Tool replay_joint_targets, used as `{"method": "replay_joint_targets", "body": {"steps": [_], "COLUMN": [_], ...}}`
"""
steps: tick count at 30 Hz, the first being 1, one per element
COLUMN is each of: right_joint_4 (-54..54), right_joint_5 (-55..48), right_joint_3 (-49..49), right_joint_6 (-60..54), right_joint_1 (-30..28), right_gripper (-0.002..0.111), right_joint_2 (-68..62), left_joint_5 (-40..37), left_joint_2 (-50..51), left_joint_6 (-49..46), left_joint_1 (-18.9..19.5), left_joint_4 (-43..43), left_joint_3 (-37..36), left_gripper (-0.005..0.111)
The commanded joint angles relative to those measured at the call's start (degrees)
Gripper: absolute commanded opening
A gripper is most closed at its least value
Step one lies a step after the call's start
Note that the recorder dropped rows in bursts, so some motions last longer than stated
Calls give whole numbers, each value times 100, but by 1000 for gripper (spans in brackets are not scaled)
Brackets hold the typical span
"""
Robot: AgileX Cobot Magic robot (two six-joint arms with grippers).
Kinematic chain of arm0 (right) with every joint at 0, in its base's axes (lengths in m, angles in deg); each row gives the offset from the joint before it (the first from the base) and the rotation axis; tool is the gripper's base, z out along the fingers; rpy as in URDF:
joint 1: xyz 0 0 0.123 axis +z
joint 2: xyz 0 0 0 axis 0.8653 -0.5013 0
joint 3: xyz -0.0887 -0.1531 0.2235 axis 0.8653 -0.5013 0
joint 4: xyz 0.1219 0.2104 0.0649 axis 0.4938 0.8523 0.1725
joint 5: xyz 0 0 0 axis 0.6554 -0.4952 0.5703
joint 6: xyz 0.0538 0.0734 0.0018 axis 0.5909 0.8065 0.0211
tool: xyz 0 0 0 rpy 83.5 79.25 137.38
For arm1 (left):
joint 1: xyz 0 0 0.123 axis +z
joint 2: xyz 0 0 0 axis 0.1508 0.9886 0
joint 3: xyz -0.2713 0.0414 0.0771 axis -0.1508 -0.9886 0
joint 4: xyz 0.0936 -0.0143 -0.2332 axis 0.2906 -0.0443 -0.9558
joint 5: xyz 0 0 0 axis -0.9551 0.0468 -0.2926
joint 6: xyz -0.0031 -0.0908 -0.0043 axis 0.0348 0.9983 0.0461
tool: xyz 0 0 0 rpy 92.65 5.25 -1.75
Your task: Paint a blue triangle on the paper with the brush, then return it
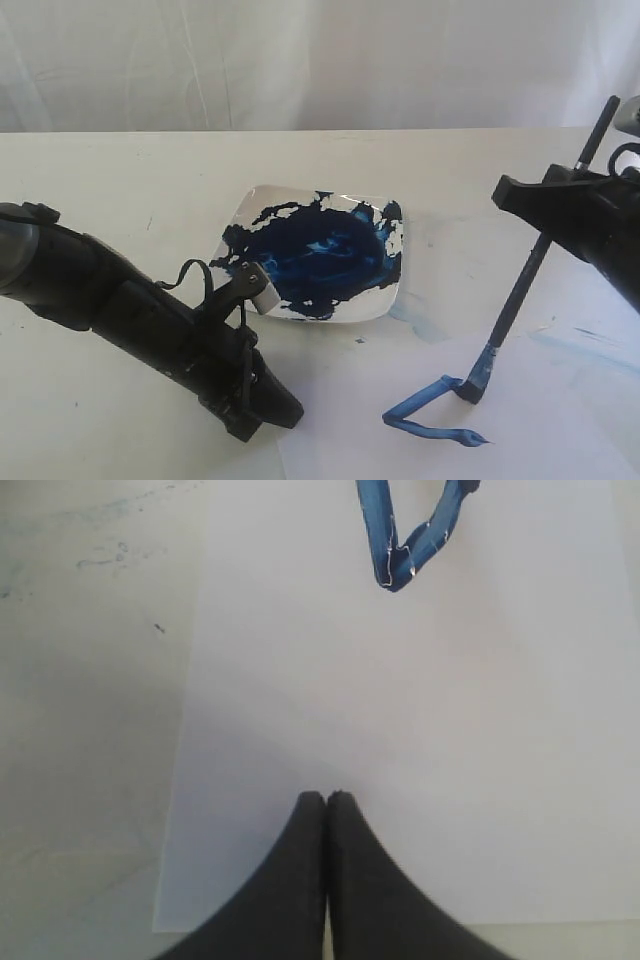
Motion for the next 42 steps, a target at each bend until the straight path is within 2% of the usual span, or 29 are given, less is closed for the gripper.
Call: {"method": "replay_joint_targets", "body": {"steps": [1,4,11,18,28,32,42], "right_joint_4": [462,769,876,1562,1884,2576,2600], "right_joint_5": [-70,-135,-161,-161,-147,-108,-22], "right_joint_3": [10,10,10,10,10,10,10], "right_joint_6": [-554,-962,-1037,-1694,-2132,-2766,-2765], "right_joint_1": [11,11,11,11,11,11,11], "right_gripper": [0,0,0,0,0,0,0], "right_joint_2": [198,244,294,419,632,632,965], "left_joint_5": [-54,-65,-155,-155,-155,-155,-155], "left_joint_2": [-8,-8,-8,-8,-8,-8,-8], "left_joint_6": [16,16,16,16,16,16,16], "left_joint_1": [-35,-35,-35,-35,-35,-35,-35], "left_joint_4": [63,63,63,63,63,63,63], "left_joint_3": [-16,-16,-16,-16,-16,-16,-16], "left_gripper": [0,0,0,0,0,0,0]}}
